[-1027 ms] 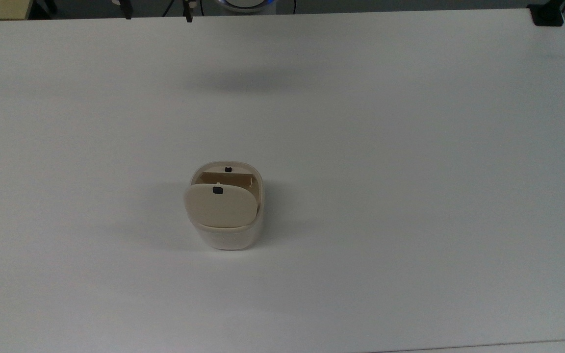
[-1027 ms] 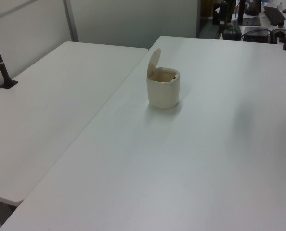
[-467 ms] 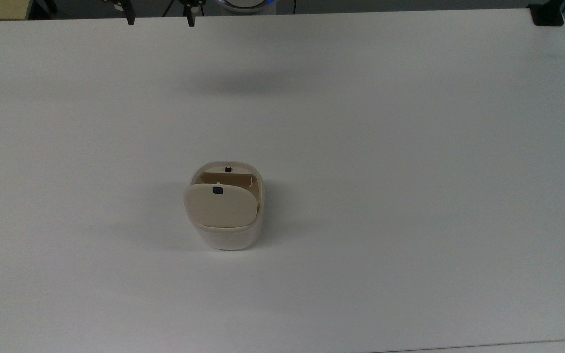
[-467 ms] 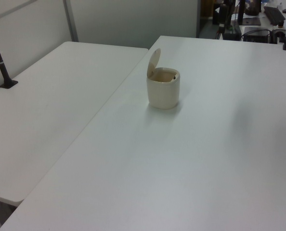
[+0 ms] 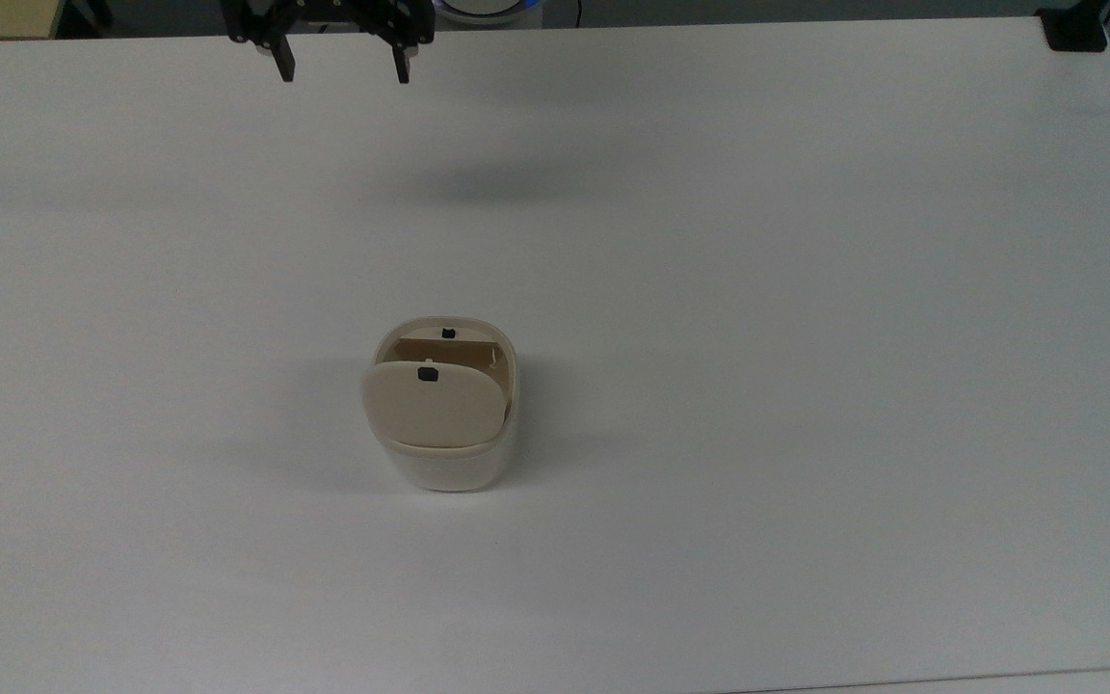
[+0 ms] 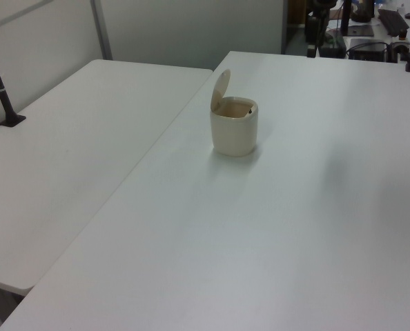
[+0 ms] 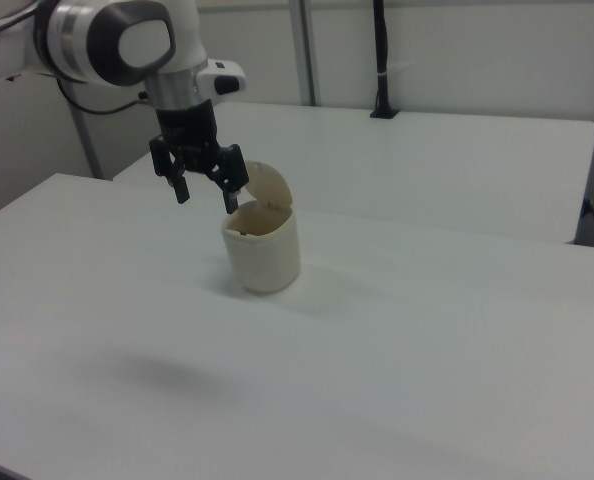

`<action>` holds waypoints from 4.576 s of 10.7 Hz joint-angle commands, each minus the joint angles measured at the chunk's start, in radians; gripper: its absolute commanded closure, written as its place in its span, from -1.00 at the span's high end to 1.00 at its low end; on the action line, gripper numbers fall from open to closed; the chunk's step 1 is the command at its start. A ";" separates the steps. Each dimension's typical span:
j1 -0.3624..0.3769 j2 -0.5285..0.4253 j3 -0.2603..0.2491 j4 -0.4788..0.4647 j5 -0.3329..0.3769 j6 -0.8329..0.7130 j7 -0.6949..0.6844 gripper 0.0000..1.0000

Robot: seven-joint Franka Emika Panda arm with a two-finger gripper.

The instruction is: Close the trash bin

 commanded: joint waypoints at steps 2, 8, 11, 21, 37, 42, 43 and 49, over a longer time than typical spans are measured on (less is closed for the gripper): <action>0.057 0.154 -0.008 0.086 0.140 0.269 -0.015 0.19; 0.088 0.227 -0.017 0.135 0.150 0.658 -0.009 -0.57; 0.112 0.327 -0.049 0.201 0.146 0.755 0.025 -0.62; 0.154 0.398 -0.077 0.200 0.066 0.792 0.128 -0.96; 0.154 0.338 -0.072 -0.009 0.073 0.585 -0.055 -0.96; 0.094 0.156 -0.072 -0.018 0.075 0.388 -0.018 -0.28; 0.077 0.111 -0.069 -0.020 0.067 0.296 -0.018 0.05; -0.041 -0.081 0.008 -0.064 -0.017 -0.036 -0.017 1.00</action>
